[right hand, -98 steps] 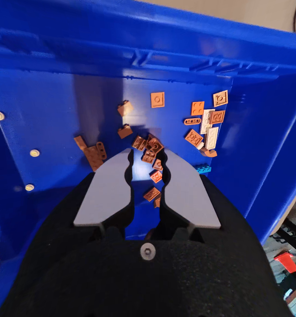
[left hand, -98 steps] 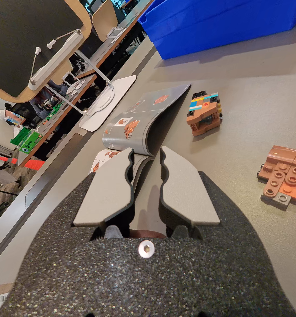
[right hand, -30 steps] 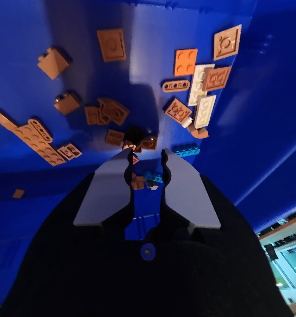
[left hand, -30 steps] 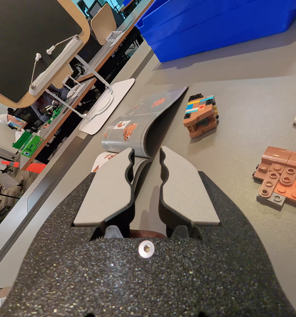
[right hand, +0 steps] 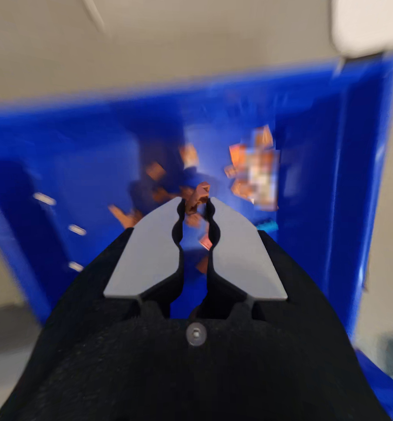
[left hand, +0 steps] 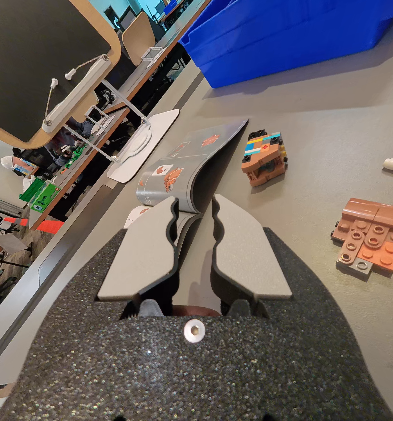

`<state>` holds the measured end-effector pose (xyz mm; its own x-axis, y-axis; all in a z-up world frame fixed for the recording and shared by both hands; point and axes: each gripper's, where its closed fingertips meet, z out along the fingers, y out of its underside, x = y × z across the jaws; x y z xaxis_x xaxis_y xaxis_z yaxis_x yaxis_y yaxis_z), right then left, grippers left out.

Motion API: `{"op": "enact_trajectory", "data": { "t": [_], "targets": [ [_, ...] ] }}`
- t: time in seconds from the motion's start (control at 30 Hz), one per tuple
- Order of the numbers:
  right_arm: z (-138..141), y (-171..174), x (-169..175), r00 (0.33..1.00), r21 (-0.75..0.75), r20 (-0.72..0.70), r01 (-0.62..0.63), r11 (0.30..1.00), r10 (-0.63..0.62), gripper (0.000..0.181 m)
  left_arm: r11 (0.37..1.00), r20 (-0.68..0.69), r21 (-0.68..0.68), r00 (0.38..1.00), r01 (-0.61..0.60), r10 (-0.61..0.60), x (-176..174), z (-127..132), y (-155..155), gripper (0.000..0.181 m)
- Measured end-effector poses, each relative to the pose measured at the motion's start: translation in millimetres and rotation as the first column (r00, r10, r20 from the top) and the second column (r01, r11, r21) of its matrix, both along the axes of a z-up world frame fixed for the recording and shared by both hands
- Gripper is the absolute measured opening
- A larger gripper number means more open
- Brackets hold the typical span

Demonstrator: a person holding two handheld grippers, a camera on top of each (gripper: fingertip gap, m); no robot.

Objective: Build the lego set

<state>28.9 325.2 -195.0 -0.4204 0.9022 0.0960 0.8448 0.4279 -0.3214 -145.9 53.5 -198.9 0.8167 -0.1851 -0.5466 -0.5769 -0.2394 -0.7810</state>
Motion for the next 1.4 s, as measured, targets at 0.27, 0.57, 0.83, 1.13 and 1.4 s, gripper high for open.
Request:
{"op": "enact_trajectory", "data": {
  "t": [0.27,0.57,0.83,1.13,1.4],
  "targets": [
    [102,-86,-15,0.784,-0.542,-0.53,-0.02,0.84,-0.323,0.018,1.0,-0.022,0.022,1.0,0.017,-0.017,8,7,-1,0.028],
    [168,-154,-8,0.432,-0.834,-0.543,-0.376,0.403,-0.72,0.017,0.997,-0.036,0.052,0.998,0.048,-0.046,20,13,-2,0.028],
    [166,-224,-24,0.265,-0.814,-0.466,-0.502,0.292,-0.844,0.017,0.992,-0.03,0.098,0.997,0.08,-0.078,30,22,-4,0.028],
    [117,-258,-47,0.307,-0.862,-0.334,-0.481,0.157,-0.891,0.017,0.978,0.005,0.14,0.988,0.153,-0.155,48,29,-7,0.028],
    [107,-259,-52,0.327,-0.871,-0.332,-0.465,0.155,-0.885,0.017,0.981,0.024,0.124,0.988,0.15,-0.154,47,25,-5,0.028]
  ]
}}
